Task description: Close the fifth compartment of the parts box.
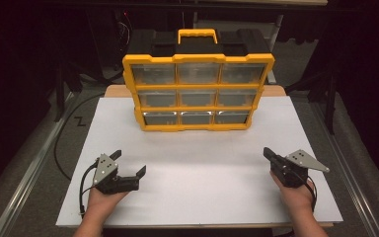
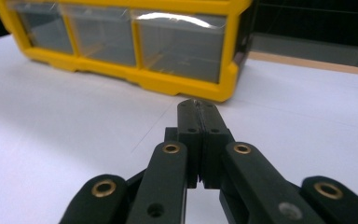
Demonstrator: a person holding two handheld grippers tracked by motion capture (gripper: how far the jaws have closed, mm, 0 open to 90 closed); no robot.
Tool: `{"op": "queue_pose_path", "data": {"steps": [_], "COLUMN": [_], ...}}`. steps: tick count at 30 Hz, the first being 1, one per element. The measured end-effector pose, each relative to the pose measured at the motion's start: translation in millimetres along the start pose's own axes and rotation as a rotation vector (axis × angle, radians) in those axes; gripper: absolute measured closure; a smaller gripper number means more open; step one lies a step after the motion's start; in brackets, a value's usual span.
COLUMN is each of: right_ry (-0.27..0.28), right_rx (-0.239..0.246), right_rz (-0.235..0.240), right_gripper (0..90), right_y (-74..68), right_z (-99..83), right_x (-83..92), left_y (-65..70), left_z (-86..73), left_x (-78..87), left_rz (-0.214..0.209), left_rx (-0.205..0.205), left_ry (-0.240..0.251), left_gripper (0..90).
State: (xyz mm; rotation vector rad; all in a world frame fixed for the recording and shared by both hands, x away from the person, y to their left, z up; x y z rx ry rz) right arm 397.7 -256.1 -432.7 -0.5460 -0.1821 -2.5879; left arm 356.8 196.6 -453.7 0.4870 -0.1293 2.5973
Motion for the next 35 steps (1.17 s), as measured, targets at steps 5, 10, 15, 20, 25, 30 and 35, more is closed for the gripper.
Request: {"op": "queue_pose_path", "data": {"steps": [5, 10, 15, 20, 25, 30, 35], "right_ry": [-0.024, -0.039, -0.041, -0.025, 0.036, 0.016, 0.019], "right_rx": [0.009, -0.012, -0.005, -0.004, -0.013, -0.028, -0.026], "right_rz": [0.058, 0.102, 0.103, 0.083, 0.073, 0.075, 0.071], "right_gripper": [73.7, 52.0, 19.6, 1.0, 1.0, 1.0, 1.0], "right_y": [-10.5, -11.6, -15.0, -19.9, -17.4, -13.8, -12.9], "right_z": [-2.9, -4.9, -5.7, -4.8, -0.8, -6.2, -6.1], "right_x": [-1.5, -3.3, -4.9, -0.4, 4.9, -0.8, -0.1], "left_y": [-0.2, 0.5, -0.5, -0.3, -0.2, -2.8, -0.5], "left_z": [-0.8, -0.2, -0.5, 0.5, 0.4, 0.6, 0.3], "left_x": [-1.4, -0.9, -1.0, 0.5, -1.0, 1.0, -0.5], "left_rz": [-0.005, -0.006, -0.004, -0.007, -0.011, -0.005, -0.010], "left_rx": [0.001, -0.001, 0.002, 0.004, 0.000, 0.015, 0.008], "left_ry": [-0.007, -0.003, -0.006, 0.002, -0.001, 0.003, -0.001], "left_gripper": [0.0, 0.1, 0.1, 0.0, 0.1, 0.0, 0.0]}}
Point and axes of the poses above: each handheld gripper's, and its own axes: x roughly backward along the jaws, z roughly out of its top, y roughly to its right, the point moved 6 cm from there along -x, roughly forward along the jaws, and after that the axes turned 5 degrees about -y, right-handed, at the moved point
